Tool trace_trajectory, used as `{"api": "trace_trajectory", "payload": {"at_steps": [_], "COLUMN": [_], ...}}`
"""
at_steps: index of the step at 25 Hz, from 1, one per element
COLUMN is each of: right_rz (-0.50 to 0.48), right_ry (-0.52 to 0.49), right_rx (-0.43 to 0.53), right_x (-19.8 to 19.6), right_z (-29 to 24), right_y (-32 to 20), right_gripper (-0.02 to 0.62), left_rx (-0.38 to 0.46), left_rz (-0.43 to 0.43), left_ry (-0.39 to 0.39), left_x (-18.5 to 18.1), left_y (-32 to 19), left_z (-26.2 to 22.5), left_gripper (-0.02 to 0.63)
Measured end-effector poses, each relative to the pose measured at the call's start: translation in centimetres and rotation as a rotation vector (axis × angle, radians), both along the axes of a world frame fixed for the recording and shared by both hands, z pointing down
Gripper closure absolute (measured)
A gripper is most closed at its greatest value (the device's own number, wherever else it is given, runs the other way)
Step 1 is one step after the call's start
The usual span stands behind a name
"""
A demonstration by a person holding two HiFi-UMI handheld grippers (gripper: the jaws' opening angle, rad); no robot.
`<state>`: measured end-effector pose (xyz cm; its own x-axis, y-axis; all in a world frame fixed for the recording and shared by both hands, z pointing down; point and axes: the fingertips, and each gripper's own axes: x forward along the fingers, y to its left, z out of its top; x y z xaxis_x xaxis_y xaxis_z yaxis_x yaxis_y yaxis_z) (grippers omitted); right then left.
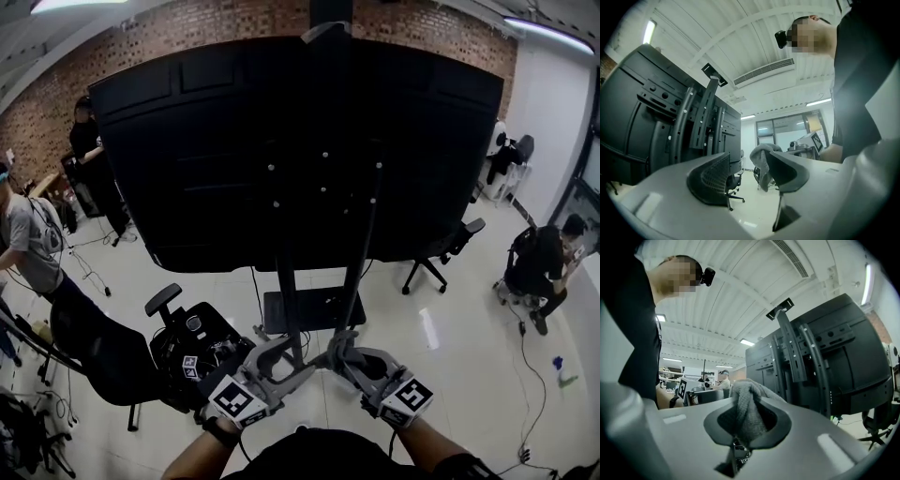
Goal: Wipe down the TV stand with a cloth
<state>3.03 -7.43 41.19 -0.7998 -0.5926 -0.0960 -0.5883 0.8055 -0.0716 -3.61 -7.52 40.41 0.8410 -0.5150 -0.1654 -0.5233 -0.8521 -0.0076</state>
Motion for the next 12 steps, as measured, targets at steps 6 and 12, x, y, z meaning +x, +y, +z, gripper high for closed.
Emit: {"api": "trace_trajectory", "payload": {"at_steps": [6,12], "right_rz": [0.004,0.002], "right_ry": [0.016,0.05], "right_rx": [0.035,0.085], "right_x": [-1.2,-0.1], "right_z": [-1.8,-4.5], "right_y": [-2.8,-5.3], "right_gripper": [0.578,0.578], "left_rx": [0.005,0.058], "left_rz": [0.018,0.012], "left_ry": [0.017,0.023], "left_x": [-0.8,-0.6], "left_y": [-3.0,-5.2], "left_z": [-0.8,-4.2], "left_gripper": [0.316,0.313]}}
